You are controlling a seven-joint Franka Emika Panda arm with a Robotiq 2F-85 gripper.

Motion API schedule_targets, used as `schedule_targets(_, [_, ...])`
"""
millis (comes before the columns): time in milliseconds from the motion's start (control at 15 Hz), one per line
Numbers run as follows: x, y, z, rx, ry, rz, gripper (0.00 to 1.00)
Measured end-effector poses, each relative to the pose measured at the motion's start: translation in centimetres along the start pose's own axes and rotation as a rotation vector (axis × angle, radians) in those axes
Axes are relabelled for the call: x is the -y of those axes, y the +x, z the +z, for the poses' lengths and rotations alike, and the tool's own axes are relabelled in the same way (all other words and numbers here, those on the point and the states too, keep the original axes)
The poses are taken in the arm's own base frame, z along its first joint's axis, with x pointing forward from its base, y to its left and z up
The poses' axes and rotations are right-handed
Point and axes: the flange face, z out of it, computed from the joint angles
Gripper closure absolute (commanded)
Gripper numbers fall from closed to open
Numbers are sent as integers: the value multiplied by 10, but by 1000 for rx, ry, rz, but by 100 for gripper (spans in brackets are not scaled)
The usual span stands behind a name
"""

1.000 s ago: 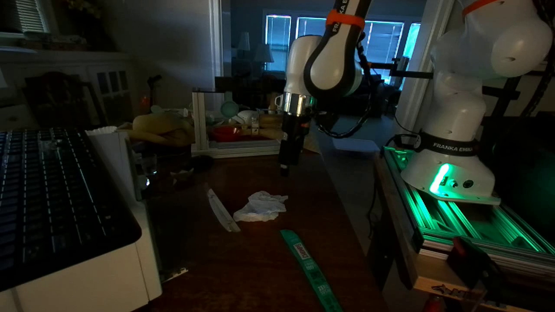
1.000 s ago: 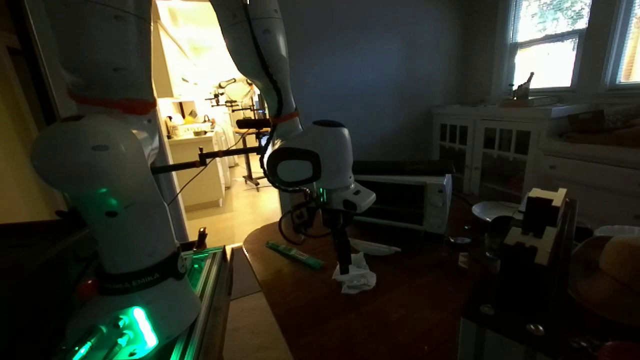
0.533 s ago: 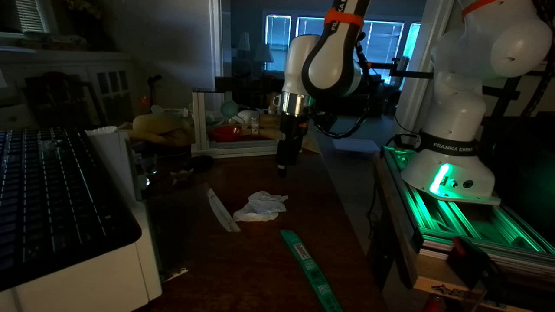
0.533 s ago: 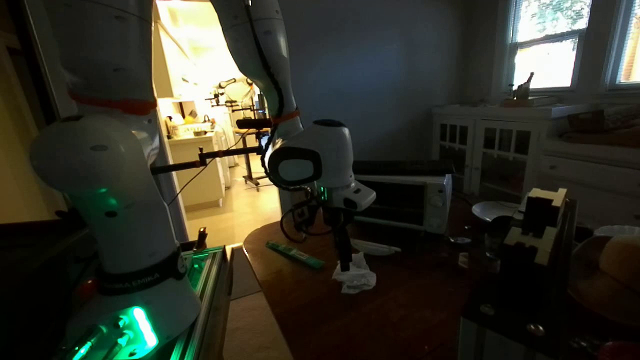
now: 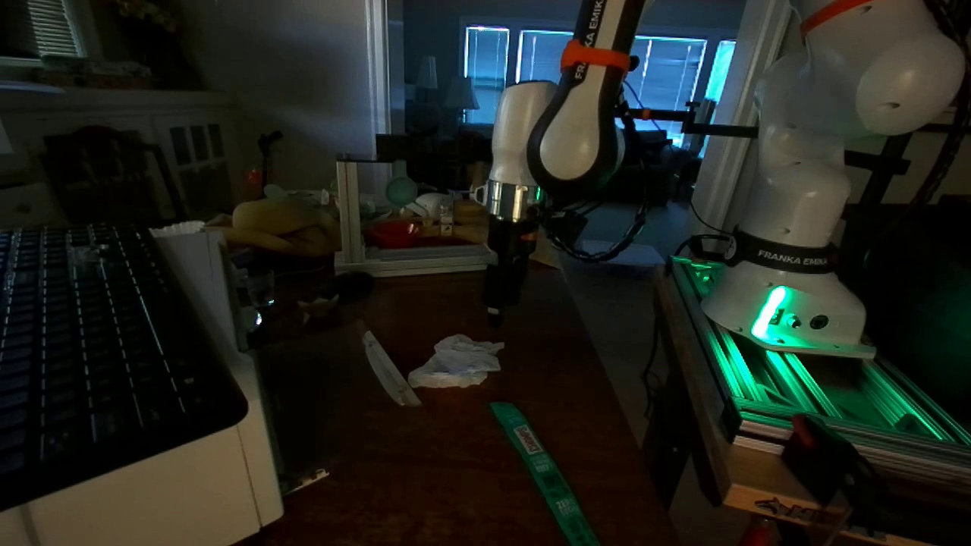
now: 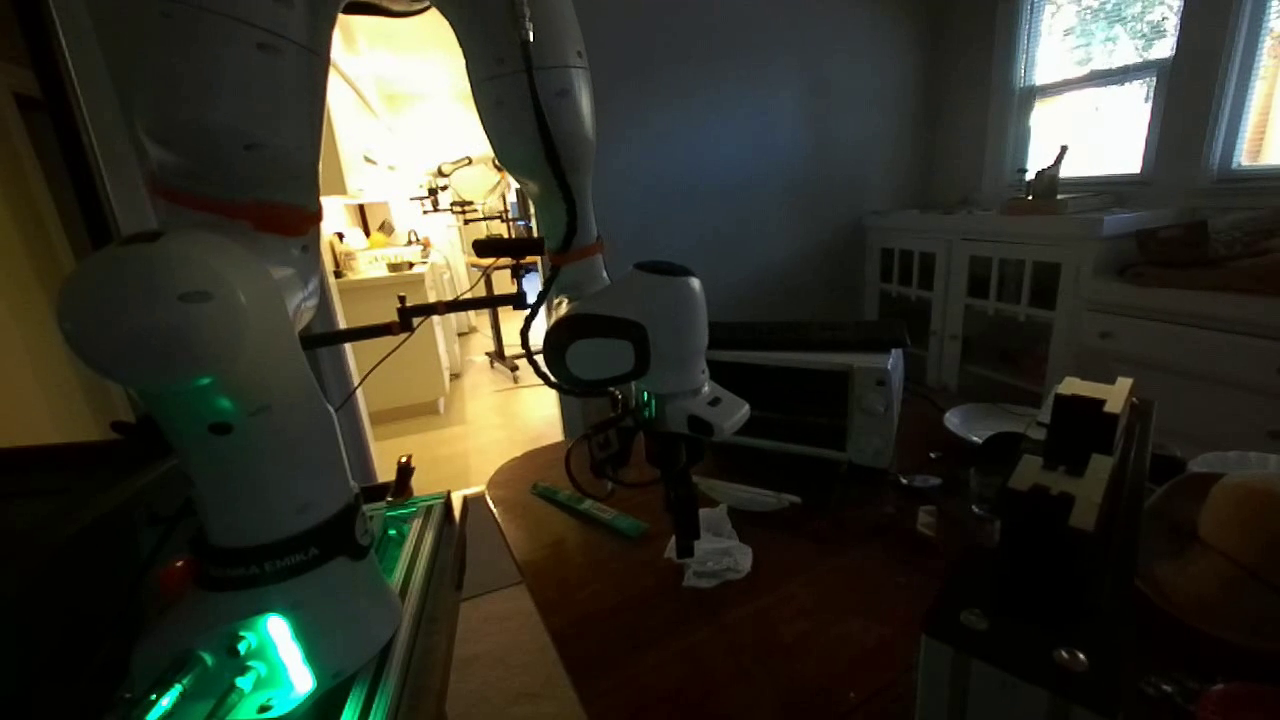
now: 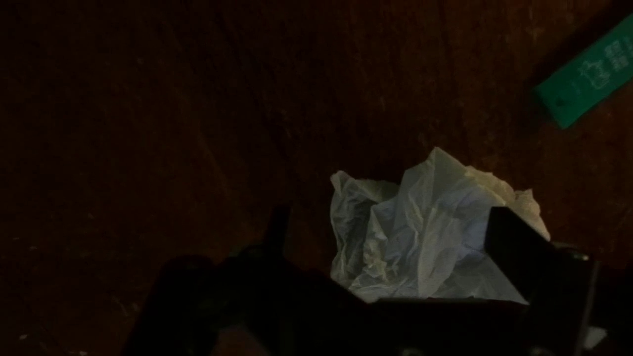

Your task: Turn the cloth on the table

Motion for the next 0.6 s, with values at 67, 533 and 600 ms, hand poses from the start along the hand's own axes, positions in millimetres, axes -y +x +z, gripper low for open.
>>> schedule_targets(67, [0,-1,4,8,-5,2,0])
schedule_targets(533, [-7,4,30,-15,-58,12,11])
schedule_targets(600, [-9,6,33,-23,-68,12,8])
